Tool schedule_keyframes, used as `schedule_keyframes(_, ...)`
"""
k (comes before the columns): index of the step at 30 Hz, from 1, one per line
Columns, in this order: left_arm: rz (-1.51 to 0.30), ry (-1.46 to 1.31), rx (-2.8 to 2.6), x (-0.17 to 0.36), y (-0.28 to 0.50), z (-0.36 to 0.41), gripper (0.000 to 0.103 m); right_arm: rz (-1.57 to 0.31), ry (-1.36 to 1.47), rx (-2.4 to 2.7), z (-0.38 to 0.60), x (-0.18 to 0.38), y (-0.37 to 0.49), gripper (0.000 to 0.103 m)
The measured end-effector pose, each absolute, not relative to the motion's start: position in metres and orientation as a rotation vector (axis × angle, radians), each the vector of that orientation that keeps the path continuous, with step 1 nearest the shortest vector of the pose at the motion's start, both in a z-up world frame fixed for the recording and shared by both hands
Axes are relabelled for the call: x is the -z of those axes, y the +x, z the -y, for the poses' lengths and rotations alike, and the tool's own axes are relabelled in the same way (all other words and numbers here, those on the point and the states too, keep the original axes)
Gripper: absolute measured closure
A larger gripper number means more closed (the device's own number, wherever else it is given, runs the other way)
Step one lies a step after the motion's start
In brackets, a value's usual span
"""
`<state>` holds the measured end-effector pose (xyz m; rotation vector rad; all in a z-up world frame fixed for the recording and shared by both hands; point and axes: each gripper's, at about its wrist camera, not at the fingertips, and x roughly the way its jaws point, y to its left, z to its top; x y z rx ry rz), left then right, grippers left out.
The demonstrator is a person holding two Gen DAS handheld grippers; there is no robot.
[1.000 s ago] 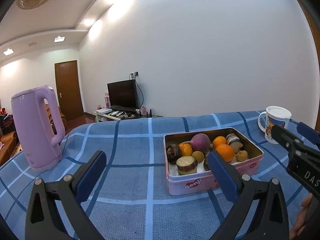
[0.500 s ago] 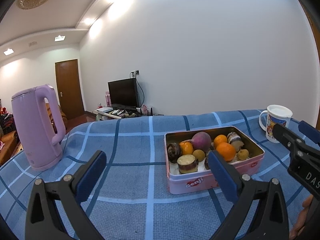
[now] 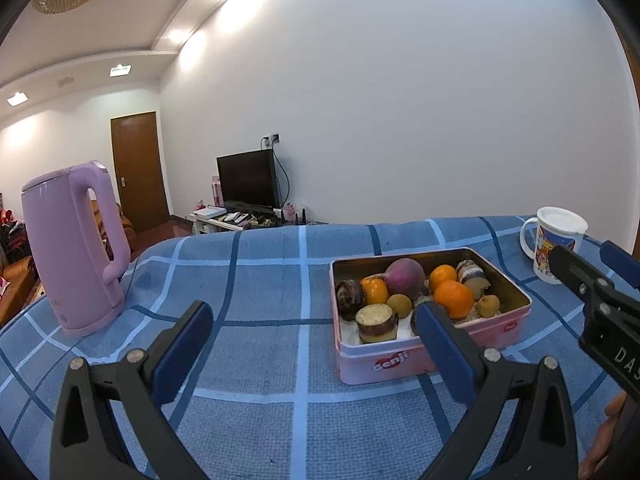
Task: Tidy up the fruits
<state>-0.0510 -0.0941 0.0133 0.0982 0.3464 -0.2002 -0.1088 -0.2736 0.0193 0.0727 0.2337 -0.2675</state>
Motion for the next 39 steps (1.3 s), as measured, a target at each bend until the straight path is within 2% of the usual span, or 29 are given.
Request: schedule_keyframes(39,-0.396,0.085,0.172,-0.0102,-0.0432,0.0912,0.0,-0.248,0.068,0.268,0.2733,-0.0179,-0.1054,0.019)
